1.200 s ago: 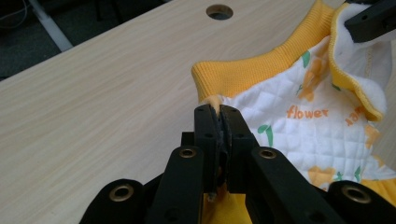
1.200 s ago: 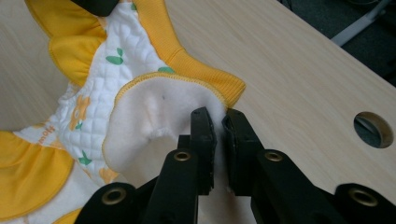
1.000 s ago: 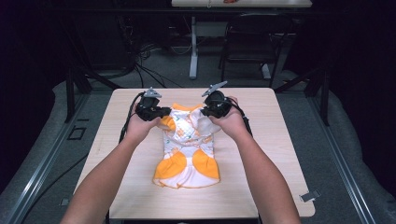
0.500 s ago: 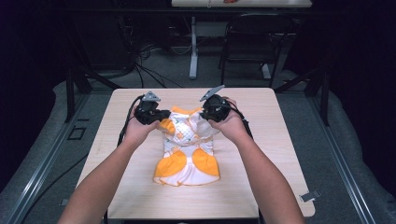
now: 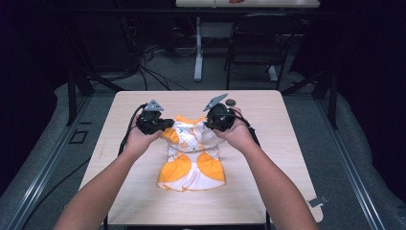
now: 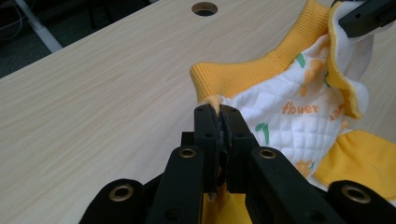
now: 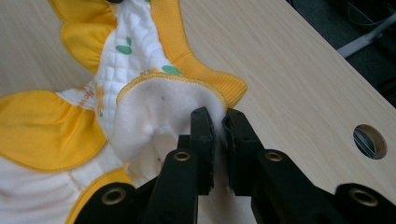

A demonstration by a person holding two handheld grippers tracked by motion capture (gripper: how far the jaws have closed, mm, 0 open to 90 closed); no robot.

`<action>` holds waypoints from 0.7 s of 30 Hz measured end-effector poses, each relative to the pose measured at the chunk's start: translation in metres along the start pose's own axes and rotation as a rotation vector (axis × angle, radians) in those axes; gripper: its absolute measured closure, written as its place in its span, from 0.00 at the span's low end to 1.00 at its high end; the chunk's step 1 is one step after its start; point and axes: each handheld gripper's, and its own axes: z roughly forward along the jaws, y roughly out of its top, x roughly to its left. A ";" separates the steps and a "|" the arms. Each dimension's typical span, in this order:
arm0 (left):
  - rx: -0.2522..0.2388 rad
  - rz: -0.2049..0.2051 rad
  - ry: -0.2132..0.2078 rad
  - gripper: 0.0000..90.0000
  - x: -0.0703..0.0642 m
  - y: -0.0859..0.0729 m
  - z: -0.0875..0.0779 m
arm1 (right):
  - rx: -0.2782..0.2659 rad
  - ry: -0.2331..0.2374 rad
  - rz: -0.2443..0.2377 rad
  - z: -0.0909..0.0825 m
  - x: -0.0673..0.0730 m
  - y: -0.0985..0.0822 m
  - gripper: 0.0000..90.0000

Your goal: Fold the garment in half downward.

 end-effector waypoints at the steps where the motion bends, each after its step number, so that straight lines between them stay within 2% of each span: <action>1: 0.004 0.003 -0.009 0.96 0.000 0.000 -0.001 | 0.005 -0.001 -0.005 -0.001 0.001 0.000 0.92; 6: 0.014 0.004 -0.024 0.96 -0.003 -0.004 -0.001 | 0.004 0.013 -0.005 -0.001 0.004 -0.006 0.92; 11: 0.030 0.026 -0.035 0.96 -0.008 -0.008 0.000 | 0.016 0.028 -0.007 0.002 0.007 -0.014 0.92; 21: 0.047 0.026 -0.058 0.96 -0.016 -0.019 0.006 | 0.030 0.050 -0.004 0.003 0.012 -0.028 0.92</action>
